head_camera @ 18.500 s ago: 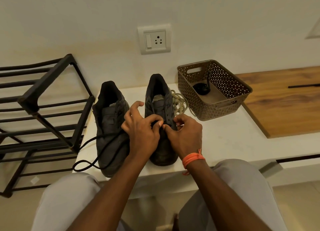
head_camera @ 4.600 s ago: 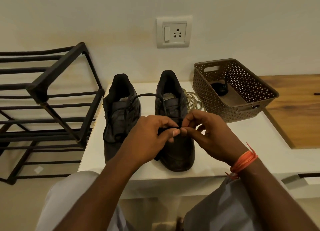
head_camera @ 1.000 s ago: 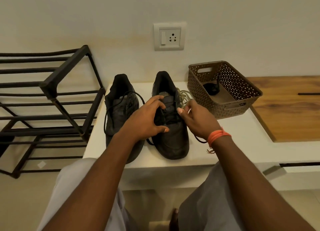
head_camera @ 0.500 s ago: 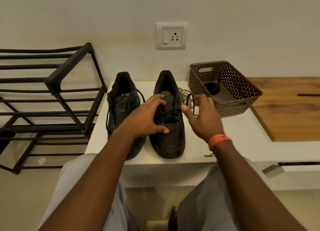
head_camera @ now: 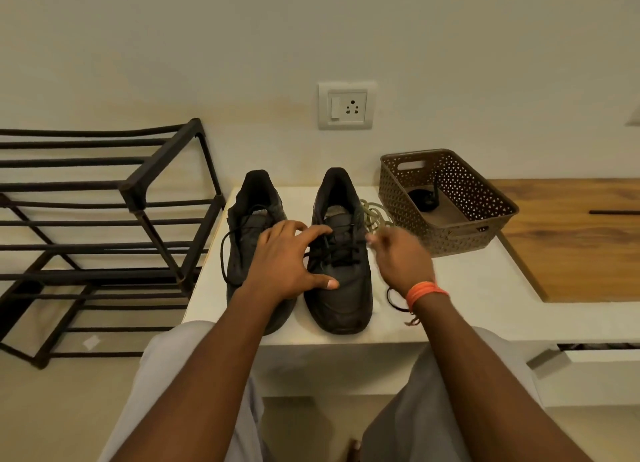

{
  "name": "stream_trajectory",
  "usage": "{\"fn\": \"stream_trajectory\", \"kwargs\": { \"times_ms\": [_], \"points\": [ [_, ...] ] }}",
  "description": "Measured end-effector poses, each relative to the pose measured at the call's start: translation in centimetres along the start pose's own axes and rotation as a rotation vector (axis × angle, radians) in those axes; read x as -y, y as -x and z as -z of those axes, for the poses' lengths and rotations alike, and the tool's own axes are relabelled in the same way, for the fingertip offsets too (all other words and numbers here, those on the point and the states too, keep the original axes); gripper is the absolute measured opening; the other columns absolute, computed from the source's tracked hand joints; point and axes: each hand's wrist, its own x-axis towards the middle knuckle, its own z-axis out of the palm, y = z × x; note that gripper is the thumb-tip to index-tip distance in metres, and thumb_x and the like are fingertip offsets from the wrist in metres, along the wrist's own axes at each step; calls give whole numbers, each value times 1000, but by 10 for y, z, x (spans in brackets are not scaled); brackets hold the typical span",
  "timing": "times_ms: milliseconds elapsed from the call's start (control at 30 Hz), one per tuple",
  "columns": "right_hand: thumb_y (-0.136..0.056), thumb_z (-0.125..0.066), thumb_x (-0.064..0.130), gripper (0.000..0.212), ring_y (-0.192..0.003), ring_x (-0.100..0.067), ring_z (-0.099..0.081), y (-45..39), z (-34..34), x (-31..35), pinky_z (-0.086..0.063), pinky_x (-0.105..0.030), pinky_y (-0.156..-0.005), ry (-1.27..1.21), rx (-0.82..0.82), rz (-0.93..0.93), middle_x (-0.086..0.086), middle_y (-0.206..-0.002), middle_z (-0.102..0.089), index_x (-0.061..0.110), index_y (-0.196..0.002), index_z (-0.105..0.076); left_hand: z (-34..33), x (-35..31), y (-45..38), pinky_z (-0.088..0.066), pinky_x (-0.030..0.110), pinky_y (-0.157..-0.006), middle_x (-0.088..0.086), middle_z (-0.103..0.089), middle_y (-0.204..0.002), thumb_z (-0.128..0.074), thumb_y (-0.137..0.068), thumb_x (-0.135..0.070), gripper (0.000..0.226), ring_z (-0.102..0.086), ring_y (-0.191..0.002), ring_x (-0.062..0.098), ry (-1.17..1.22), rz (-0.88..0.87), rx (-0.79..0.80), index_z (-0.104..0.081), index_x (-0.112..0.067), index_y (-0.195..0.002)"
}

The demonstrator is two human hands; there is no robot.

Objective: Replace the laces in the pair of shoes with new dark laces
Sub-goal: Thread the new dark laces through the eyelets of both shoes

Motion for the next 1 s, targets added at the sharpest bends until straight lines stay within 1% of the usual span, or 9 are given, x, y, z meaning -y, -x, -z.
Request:
{"fn": "stream_trajectory", "kwargs": {
  "times_ms": [100, 167, 300, 400, 500, 633, 833, 900, 1000],
  "points": [
    [-97, -48, 35, 30, -90, -35, -60, -1, 32, -19, -46, -40, -76, -12, -357, -364, -14, -102, -63, 11, -94, -65, -1, 0, 0, -14, 42, -116, -5, -41, -142, -69, -64, -72, 85, -30, -136, 20, 5, 5, -19, -31, -50, -138],
    [-94, -55, 34, 24, -89, -33, -59, 4, 37, -22, -46, -41, -75, -10, -425, -326, -12, -112, -56, 11, -96, -61, -2, -1, 0, -14, 42, -116, -5, -41, -143, -70, -66, -70, 86, -31, -136, 20, 19, 5, -5, -30, -48, -140],
    [-96, -54, 36, 24, -79, -20, -53, 12, 7, -1, -46, -35, -69, -23, -123, 131, -5, -109, -48, 13, -105, -53, -1, -6, 3, -16, 43, -116, -3, -40, -145, -72, -73, -59, 88, -33, -136, 21, 87, 22, 67, -25, -44, -145],
    [-100, -45, 34, 20, -80, -23, -52, 9, -8, 5, -40, -35, -69, -27, 190, 189, -4, -91, -54, 16, -93, -46, -1, -7, 4, -20, 44, -114, -3, -43, -143, -73, -73, -57, 89, -37, -133, 21, 105, 32, 69, -23, -44, -146],
    [-101, -42, 32, 17, -81, -29, -56, 5, -1, -2, -41, -35, -68, 78, 115, 93, -9, -90, -61, 18, -91, -44, 0, -5, 4, -22, 44, -113, -4, -46, -141, -74, -71, -59, 89, -40, -131, 21, 133, 46, 55, -25, -46, -145],
    [-97, -49, 35, 23, -94, -34, -59, -2, 23, -22, -43, -37, -75, 152, -142, -296, -13, -104, -63, 13, -99, -57, 0, -7, 1, -25, 45, -112, -3, -47, -140, -76, -70, -57, 88, -41, -130, 21, 151, 37, 68, -27, -47, -143],
    [-94, -56, 37, 23, -91, -27, -58, 7, 2, -1, -50, -41, -81, -32, 49, 20, -7, -111, -49, 14, -102, -57, -1, -8, 1, -24, 46, -112, -2, -45, -141, -76, -73, -51, 90, -41, -131, 21, 174, 23, 95, -24, -45, -146],
    [-97, -53, 31, 20, -93, -28, -57, 3, 4, -1, -46, -37, -81, -16, 122, 22, -7, -103, -51, 12, -95, -61, -1, -8, 1, -25, 46, -112, -2, -46, -141, -76, -72, -53, 90, -42, -130, 20, 162, 25, 84, -24, -46, -145],
    [-99, -48, 27, 24, -91, -30, -57, -4, 13, -17, -44, -36, -76, 55, 29, -76, -11, -103, -57, 12, -88, -64, -2, -8, -1, -26, 46, -111, -4, -47, -140, -77, -70, -55, 88, -43, -129, 20, 147, 42, 60, -28, -47, -143]
  ]
}}
